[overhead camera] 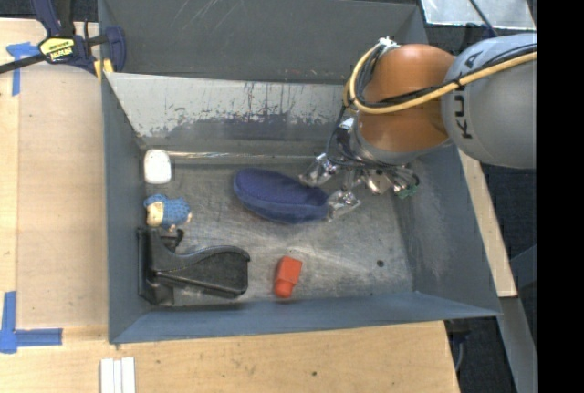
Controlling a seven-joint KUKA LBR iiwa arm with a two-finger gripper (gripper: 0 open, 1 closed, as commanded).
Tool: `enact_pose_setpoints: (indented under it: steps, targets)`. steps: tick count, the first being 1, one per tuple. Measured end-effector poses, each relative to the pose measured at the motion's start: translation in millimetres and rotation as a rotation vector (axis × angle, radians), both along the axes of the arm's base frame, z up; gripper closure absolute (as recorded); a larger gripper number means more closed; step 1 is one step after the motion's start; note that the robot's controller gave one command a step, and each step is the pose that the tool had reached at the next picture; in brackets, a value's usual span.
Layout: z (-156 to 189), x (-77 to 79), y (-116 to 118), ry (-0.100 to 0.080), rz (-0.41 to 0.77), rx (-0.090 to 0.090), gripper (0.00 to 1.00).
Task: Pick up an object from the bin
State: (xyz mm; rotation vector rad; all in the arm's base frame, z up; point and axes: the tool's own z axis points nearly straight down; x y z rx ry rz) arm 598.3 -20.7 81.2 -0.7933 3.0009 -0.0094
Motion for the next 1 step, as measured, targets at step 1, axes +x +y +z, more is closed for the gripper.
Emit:
enact_pose_setpoints:
  steps: [1]
  targets:
    - [134.9,-16.6,-32.5,0.026,0.187,-0.01,1.0]
